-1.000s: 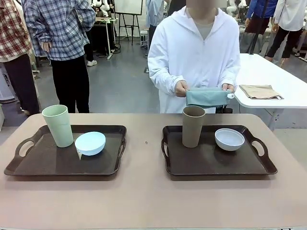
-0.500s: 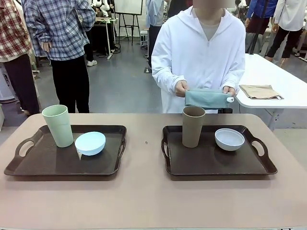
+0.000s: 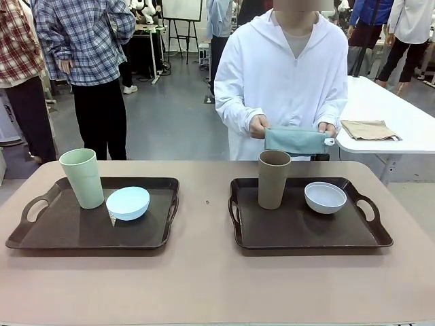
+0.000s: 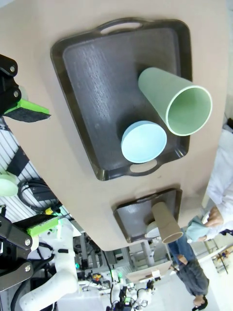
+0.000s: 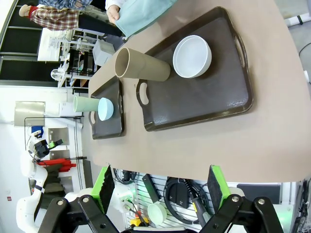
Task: Set up a tray with a mat and arrange the tableware.
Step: Pick up the Picnic Bowl and Reusable plastic cup from the Handle tray in front of the human's position and hold them in the air.
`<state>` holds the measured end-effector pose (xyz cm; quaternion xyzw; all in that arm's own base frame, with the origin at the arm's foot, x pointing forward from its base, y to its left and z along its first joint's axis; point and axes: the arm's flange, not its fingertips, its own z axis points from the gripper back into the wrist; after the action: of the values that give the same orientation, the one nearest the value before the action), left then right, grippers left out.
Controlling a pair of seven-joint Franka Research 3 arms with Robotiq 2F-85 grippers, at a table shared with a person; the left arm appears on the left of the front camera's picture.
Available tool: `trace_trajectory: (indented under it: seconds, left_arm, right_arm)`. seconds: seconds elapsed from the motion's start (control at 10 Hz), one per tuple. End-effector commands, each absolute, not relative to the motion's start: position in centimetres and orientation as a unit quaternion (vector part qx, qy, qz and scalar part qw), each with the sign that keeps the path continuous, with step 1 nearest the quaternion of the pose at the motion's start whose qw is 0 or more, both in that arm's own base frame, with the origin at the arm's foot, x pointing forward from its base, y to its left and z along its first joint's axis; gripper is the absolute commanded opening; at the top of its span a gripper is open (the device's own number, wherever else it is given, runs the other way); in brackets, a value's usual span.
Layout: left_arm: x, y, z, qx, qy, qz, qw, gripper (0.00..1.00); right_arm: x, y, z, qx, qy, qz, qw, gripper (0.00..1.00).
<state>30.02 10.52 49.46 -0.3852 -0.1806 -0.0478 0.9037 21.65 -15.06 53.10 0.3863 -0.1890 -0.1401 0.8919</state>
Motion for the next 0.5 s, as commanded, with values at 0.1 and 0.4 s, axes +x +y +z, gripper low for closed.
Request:
trace_trajectory:
  seconds: [0.1, 0.4]
  left_arm:
    - [29.81, 10.32, 49.5, -0.389, -0.183, -0.051, 0.901, 1.0]
    - [29.81, 10.32, 49.5, -0.389, -0.183, -0.051, 0.901, 1.0]
  right_arm:
    - [21.76, -15.06, 53.1, 0.396, -0.192, -0.134, 0.888, 1.0]
    - [21.76, -15.06, 53.1, 0.396, -0.192, -0.134, 0.888, 1.0]
